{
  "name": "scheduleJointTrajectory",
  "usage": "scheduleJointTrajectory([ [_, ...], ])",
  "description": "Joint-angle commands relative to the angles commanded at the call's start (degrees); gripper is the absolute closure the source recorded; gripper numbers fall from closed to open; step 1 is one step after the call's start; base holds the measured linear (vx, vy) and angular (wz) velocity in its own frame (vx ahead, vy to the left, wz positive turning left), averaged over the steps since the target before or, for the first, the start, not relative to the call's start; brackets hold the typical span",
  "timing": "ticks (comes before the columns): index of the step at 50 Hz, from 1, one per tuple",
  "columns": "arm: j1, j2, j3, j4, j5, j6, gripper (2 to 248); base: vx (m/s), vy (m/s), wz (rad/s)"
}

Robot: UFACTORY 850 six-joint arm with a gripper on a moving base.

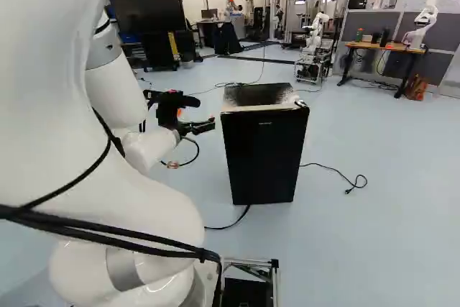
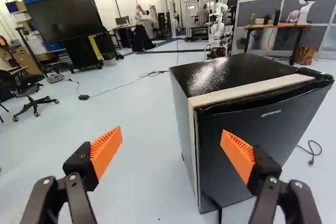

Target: Grab a drink from the fridge

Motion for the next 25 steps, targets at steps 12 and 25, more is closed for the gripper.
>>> scheduleJointTrajectory([
  [12,2.12,-4.40,-2.35,4.28,0.72,0.00,3,0.000,0.000,0.000],
  [25,4.32,-9.07,-4.96,8.90,1.64,0.00,3,0.000,0.000,0.000],
])
